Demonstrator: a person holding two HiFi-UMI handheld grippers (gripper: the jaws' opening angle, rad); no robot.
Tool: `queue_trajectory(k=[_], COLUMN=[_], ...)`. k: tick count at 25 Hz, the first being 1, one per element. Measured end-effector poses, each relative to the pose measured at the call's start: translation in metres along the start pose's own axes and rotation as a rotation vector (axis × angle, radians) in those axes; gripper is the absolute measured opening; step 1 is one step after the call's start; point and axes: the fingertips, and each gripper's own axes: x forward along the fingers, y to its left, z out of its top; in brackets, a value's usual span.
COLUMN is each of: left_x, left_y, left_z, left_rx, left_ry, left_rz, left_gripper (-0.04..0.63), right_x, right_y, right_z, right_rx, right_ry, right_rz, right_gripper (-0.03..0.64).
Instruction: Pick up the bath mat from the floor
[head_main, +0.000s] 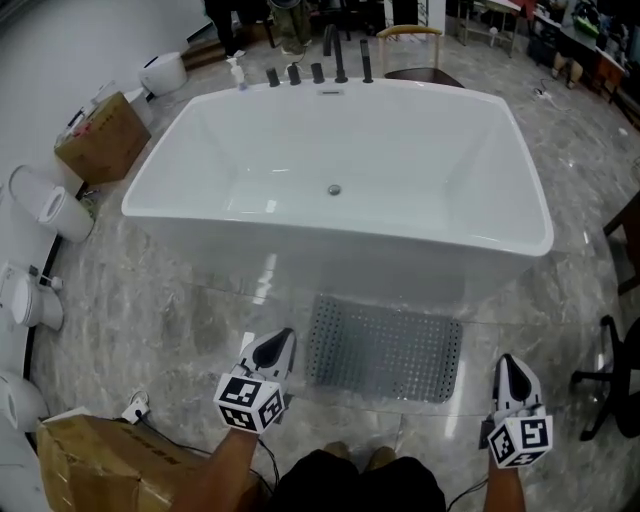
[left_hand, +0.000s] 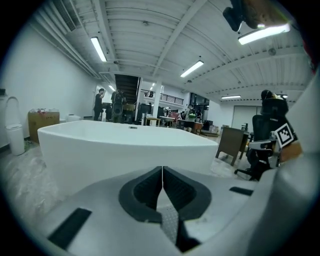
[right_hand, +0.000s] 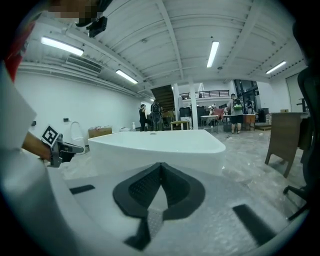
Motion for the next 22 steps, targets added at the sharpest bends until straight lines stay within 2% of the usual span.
queue_trajectory(k=[7,17,22], left_x=[0.045,0.107,0.135], left_y=[0.025,0.049,0.065], left_z=[-0.068,-0.165,-0.212], left_rx=[-0.011,-0.001,-0.005], left_ry=[0.032,0.086,0.124], left_rz=[0.024,0.019,0.023], left_gripper=[0.012,0.012,0.014], right_x=[0.034,0.082,0.105], right_y=[-0.016,-0.047,-0.054], right_z=[-0.072,-0.183,-0.239], right_rx=[0.031,0.042,0.052], right_ry=[0.028,0.085,0.124], right_rz=[-0.019,-0.064,-0.065], right_gripper=[0.005,0.006,0.038])
